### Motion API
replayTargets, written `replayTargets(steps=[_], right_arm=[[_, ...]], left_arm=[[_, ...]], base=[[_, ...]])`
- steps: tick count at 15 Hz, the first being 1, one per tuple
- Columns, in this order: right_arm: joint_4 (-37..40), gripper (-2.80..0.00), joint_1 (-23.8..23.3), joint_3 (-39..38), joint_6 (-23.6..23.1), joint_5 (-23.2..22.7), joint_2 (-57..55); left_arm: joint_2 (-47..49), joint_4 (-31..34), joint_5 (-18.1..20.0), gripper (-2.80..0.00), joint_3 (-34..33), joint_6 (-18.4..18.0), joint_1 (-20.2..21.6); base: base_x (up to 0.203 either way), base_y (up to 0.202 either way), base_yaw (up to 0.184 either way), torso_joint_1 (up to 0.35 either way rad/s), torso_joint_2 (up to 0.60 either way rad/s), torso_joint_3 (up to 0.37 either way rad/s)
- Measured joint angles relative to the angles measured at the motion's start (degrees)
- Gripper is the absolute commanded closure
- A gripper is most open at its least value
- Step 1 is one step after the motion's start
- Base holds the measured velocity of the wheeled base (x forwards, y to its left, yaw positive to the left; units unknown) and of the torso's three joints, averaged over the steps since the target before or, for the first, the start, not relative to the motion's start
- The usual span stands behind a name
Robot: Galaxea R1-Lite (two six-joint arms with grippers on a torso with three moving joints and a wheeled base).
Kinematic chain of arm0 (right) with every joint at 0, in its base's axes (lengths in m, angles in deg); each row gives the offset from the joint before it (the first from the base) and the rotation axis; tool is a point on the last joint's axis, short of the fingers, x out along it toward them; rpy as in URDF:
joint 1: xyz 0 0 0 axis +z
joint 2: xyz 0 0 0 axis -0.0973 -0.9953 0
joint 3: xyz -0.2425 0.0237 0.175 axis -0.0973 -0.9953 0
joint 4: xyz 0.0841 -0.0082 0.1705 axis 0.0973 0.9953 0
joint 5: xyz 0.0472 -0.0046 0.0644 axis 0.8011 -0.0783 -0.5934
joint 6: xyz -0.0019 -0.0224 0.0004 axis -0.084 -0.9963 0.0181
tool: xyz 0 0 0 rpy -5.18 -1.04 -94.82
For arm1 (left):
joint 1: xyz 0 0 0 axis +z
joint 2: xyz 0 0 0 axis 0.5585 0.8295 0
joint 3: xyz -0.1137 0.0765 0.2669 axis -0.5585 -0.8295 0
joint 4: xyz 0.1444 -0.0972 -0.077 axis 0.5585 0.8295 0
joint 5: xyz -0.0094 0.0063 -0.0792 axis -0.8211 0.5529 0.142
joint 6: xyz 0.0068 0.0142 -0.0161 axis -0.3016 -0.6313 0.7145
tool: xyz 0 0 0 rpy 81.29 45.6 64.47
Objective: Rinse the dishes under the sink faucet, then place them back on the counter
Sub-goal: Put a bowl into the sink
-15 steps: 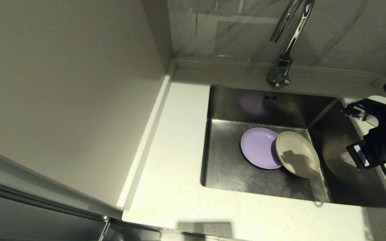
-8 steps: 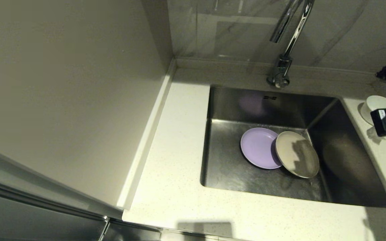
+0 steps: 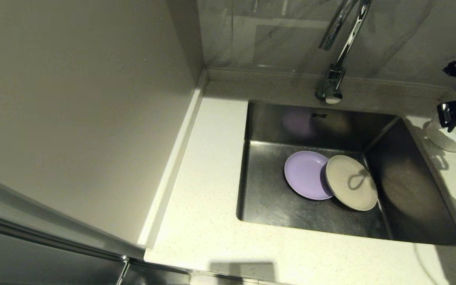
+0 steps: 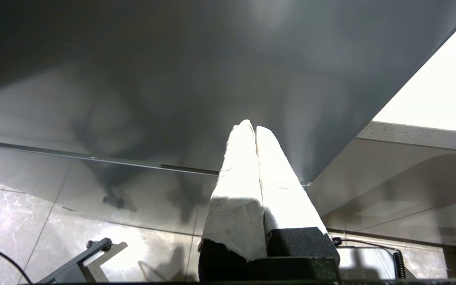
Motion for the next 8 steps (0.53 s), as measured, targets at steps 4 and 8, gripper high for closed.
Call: replayTargets(steps=[4, 8], right_arm=[[-0.1, -2.8, -3.5, 4.1, -2.4, -2.1, -5.7], [-0.8, -2.8, -4.3, 6.1, -3.2, -4.2, -10.7]], left_arm=[[0.0, 0.0, 0.0, 0.0, 0.0, 0.1, 0.0], [0.0, 0.0, 0.0, 0.0, 0.0, 0.0, 0.0]], base=[[0.0, 0.0, 0.0, 0.0, 0.0, 0.0], [0.0, 0.0, 0.0, 0.0, 0.0, 0.0]])
